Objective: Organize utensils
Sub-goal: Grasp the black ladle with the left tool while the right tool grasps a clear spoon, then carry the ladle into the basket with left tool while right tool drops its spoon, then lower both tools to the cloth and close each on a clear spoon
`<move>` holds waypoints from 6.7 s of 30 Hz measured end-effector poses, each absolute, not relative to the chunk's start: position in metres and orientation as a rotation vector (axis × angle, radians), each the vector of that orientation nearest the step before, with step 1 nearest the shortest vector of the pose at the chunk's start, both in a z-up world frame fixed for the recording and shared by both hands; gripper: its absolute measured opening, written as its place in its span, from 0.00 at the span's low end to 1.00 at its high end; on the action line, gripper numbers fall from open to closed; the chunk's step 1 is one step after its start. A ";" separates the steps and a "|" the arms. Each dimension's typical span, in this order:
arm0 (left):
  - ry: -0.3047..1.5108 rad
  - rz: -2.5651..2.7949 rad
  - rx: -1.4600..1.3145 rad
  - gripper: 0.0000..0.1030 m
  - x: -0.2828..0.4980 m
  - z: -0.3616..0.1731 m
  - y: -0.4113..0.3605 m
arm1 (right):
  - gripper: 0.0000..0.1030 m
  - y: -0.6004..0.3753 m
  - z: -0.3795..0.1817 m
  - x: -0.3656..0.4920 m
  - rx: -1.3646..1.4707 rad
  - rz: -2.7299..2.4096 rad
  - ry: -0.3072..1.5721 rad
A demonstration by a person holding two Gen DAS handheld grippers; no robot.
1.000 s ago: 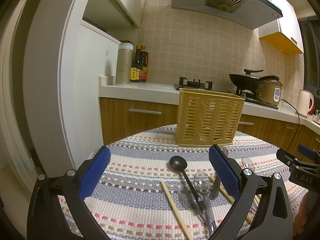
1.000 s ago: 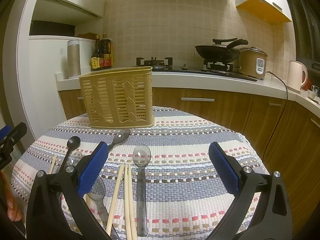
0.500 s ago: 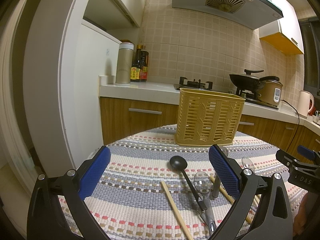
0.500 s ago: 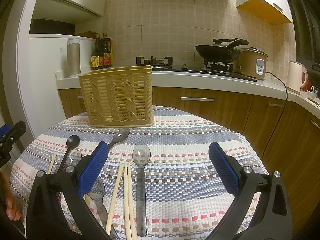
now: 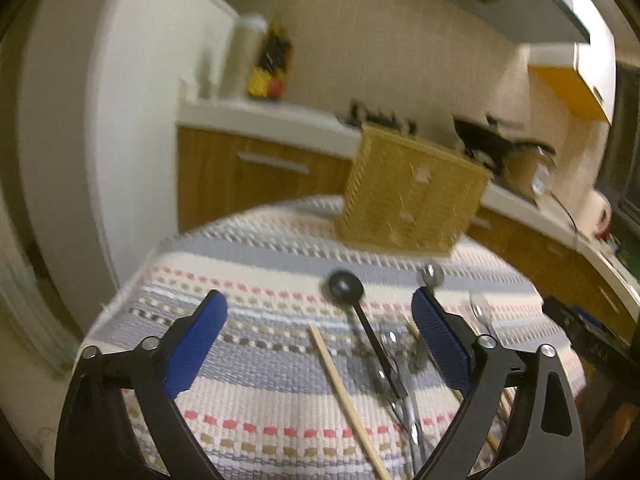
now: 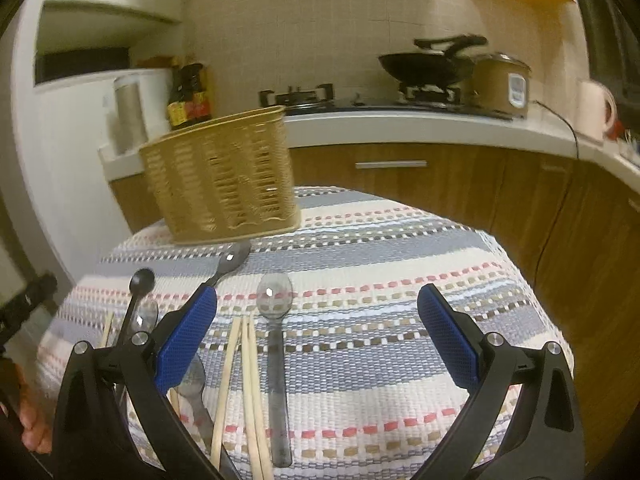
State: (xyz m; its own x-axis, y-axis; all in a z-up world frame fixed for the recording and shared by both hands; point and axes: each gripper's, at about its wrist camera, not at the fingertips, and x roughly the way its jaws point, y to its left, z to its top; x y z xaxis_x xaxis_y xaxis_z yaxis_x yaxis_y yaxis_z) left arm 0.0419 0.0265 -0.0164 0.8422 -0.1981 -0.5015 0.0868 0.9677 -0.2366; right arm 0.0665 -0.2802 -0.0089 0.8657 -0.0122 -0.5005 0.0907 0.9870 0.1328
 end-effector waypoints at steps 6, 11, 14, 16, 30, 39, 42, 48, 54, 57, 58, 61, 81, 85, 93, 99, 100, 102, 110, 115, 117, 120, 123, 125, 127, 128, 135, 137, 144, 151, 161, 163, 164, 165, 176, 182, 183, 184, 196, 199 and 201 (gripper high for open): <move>0.808 -0.278 -0.123 0.76 0.097 -0.013 0.016 | 0.93 -0.281 0.005 0.120 0.213 0.080 0.789; 0.978 -0.344 -0.026 0.73 0.142 -0.028 -0.004 | 0.79 -0.270 0.010 0.182 0.305 0.186 1.023; 1.041 -0.381 0.006 0.66 0.161 -0.038 -0.014 | 0.73 -0.251 0.003 0.214 0.276 0.192 1.108; 1.063 -0.382 0.029 0.65 0.173 -0.040 -0.014 | 0.66 -0.242 -0.006 0.231 0.287 0.199 1.171; 1.143 -0.378 0.099 0.52 0.215 -0.050 -0.032 | 0.49 -0.202 -0.039 0.282 0.223 0.086 1.276; 1.146 -0.282 0.208 0.40 0.229 -0.052 -0.072 | 0.33 -0.160 -0.049 0.280 0.037 0.007 1.240; 1.145 -0.278 0.209 0.34 0.223 -0.050 -0.079 | 0.31 -0.148 -0.057 0.272 0.010 0.023 1.226; 1.054 -0.269 0.180 0.34 0.208 -0.031 -0.086 | 0.30 -0.156 -0.061 0.255 0.021 0.069 1.179; 0.845 -0.298 0.101 0.33 0.178 0.024 -0.075 | 0.29 -0.175 -0.032 0.223 0.092 0.175 1.022; 0.744 -0.299 0.087 0.33 0.166 0.056 -0.073 | 0.29 -0.180 -0.014 0.206 0.104 0.207 0.921; 0.704 -0.301 0.079 0.33 0.163 0.070 -0.073 | 0.29 -0.184 -0.003 0.198 0.108 0.214 0.875; 0.609 -0.298 0.054 0.33 0.151 0.101 -0.071 | 0.29 -0.187 0.024 0.184 0.118 0.226 0.765; 0.203 0.001 0.222 0.34 0.233 0.174 -0.100 | 0.29 -0.236 0.173 0.227 -0.017 -0.021 0.302; 0.209 0.037 0.262 0.34 0.256 0.149 -0.104 | 0.29 -0.240 0.153 0.251 -0.032 -0.036 0.345; 0.256 0.038 0.285 0.34 0.276 0.110 -0.105 | 0.29 -0.236 0.111 0.279 -0.057 -0.022 0.447; 0.286 -0.004 0.273 0.36 0.273 0.103 -0.104 | 0.30 -0.230 0.100 0.279 -0.072 0.013 0.489; 0.293 -0.021 0.262 0.37 0.271 0.104 -0.102 | 0.30 -0.230 0.100 0.278 -0.068 0.023 0.498; 0.308 -0.046 0.237 0.40 0.267 0.107 -0.099 | 0.30 -0.230 0.102 0.274 -0.059 0.044 0.513; 0.356 -0.170 0.118 0.56 0.237 0.128 -0.086 | 0.45 -0.249 0.114 0.250 0.062 0.125 0.560; 0.345 -0.218 0.078 0.57 0.209 0.145 -0.084 | 0.45 -0.257 0.124 0.226 0.092 0.134 0.560; 0.332 -0.232 0.076 0.58 0.195 0.152 -0.084 | 0.45 -0.258 0.128 0.215 0.088 0.133 0.553; 0.314 -0.245 0.082 0.59 0.178 0.160 -0.086 | 0.45 -0.260 0.132 0.200 0.093 0.139 0.555; 0.311 -0.260 0.093 0.59 0.159 0.164 -0.087 | 0.45 -0.259 0.132 0.189 0.094 0.139 0.570; 0.321 -0.264 0.104 0.59 0.148 0.163 -0.088 | 0.45 -0.259 0.129 0.182 0.091 0.139 0.592; 0.343 -0.270 0.108 0.59 0.139 0.160 -0.086 | 0.45 -0.257 0.121 0.175 0.082 0.136 0.628; 0.361 -0.282 0.102 0.60 0.133 0.156 -0.085 | 0.45 -0.257 0.117 0.173 0.080 0.138 0.641; 0.591 -0.353 0.072 0.61 0.123 0.107 -0.074 | 0.45 -0.248 0.076 0.164 0.050 0.160 0.810; 0.667 -0.359 0.080 0.61 0.125 0.088 -0.074 | 0.45 -0.246 0.061 0.168 0.051 0.179 0.888; 0.955 -0.422 0.053 0.61 0.143 0.017 -0.072 | 0.45 -0.253 0.003 0.190 0.132 0.185 1.128; 1.079 -0.420 -0.007 0.62 0.161 -0.019 -0.067 | 0.45 -0.255 -0.038 0.210 0.185 0.182 1.267; 1.164 -0.404 0.029 0.61 0.175 -0.040 -0.086 | 0.45 -0.239 -0.056 0.220 0.123 0.145 1.300; 1.170 -0.400 0.047 0.61 0.174 -0.044 -0.092 | 0.45 -0.235 -0.056 0.221 0.102 0.139 1.302; 1.170 -0.397 0.060 0.60 0.174 -0.045 -0.095 | 0.45 -0.231 -0.057 0.222 0.092 0.136 1.303; 1.172 -0.396 0.070 0.60 0.174 -0.048 -0.100 | 0.45 -0.228 -0.057 0.222 0.076 0.132 1.306; 1.177 -0.380 0.158 0.42 0.173 -0.057 -0.133 | 0.38 -0.191 -0.066 0.222 -0.056 0.086 1.309; 1.170 -0.393 0.176 0.31 0.172 -0.056 -0.146 | 0.31 -0.184 -0.066 0.216 -0.086 0.091 1.291; 1.173 -0.395 0.174 0.31 0.173 -0.056 -0.147 | 0.31 -0.181 -0.066 0.215 -0.088 0.093 1.288; 1.181 -0.402 0.159 0.31 0.175 -0.056 -0.146 | 0.31 -0.186 -0.067 0.215 -0.083 0.097 1.287; 1.168 -0.427 0.058 0.47 0.184 -0.039 -0.124 | 0.31 -0.193 -0.066 0.215 -0.076 0.122 1.285; 1.175 -0.418 0.104 0.56 0.180 -0.043 -0.134 | 0.31 -0.193 -0.066 0.215 -0.073 0.122 1.287; 1.179 -0.400 0.143 0.55 0.176 -0.048 -0.139 | 0.31 -0.192 -0.066 0.216 -0.068 0.125 1.289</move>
